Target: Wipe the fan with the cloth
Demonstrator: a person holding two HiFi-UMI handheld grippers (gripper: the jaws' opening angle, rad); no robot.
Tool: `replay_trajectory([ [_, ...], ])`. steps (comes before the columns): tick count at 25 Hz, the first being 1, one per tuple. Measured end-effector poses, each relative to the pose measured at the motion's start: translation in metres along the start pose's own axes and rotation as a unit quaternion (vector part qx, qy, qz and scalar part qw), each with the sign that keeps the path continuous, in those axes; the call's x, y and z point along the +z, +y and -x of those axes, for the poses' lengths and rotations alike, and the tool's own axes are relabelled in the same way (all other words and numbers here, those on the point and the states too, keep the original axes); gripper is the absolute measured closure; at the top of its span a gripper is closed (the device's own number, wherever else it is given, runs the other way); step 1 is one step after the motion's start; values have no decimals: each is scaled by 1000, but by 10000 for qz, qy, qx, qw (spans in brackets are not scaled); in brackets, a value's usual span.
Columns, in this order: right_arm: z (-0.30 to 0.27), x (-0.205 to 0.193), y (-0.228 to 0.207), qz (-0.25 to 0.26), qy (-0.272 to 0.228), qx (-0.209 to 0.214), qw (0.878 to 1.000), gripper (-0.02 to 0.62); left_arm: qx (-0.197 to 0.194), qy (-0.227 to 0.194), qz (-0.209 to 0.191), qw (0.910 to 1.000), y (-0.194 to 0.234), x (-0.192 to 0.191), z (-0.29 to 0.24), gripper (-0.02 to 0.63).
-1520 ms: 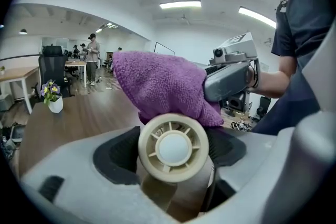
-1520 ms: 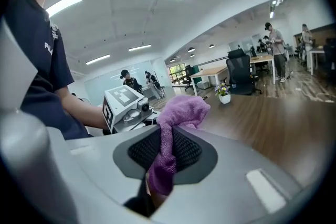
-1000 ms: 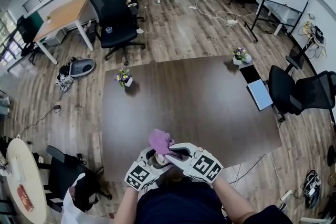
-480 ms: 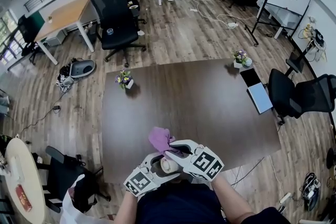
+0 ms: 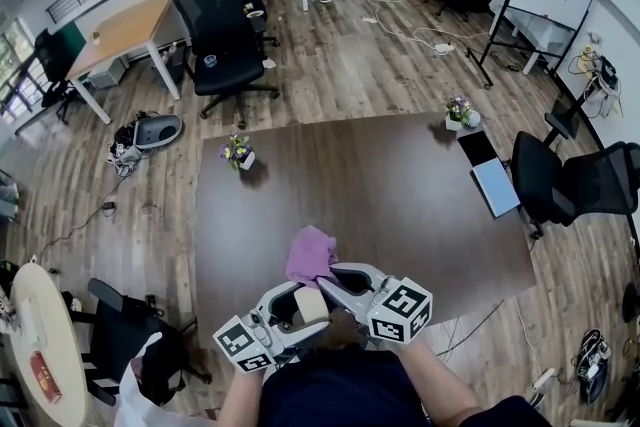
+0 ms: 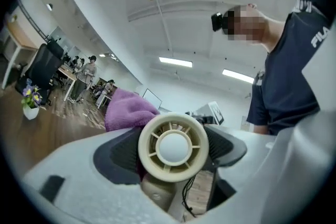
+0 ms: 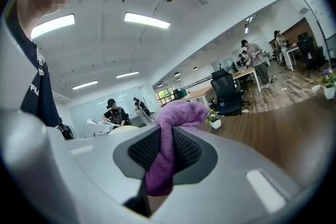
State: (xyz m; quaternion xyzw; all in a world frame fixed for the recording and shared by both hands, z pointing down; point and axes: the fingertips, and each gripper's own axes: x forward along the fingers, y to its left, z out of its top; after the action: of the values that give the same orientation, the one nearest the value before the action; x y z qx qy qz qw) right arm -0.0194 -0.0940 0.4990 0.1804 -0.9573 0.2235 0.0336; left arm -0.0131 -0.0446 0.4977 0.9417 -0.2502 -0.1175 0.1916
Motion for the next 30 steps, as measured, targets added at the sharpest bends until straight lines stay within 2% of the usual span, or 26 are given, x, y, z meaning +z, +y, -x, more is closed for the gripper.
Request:
replay_trajectory([
  [3,0,5,5,-294,-272,123,9991,526,-58,-372,177,9991,0,18,3,227],
  [6,-1,10,9,-337,-416,207,9983,526,-74,-694,396,9968,4,30,7,227],
  [10,-2,8,13,-324,-400,311,9982,526,-168,-1493,997,9836,11,53,16,227],
  [13,-3,0,16,-256,-275,279,9989,526,-171,-1883,1243,9741,17,66,21,227],
  [21,-2,-3,18,-322,-228,323,9987,526,-70,-2437,1635,9559,30,81,29,227],
  [25,0,-2,22,-176,-211,290,9992,526,62,-2821,1861,9411,40,92,39,227],
  [30,3,-3,35,135,-127,335,9993,526,195,-2977,1958,9341,48,95,46,227],
])
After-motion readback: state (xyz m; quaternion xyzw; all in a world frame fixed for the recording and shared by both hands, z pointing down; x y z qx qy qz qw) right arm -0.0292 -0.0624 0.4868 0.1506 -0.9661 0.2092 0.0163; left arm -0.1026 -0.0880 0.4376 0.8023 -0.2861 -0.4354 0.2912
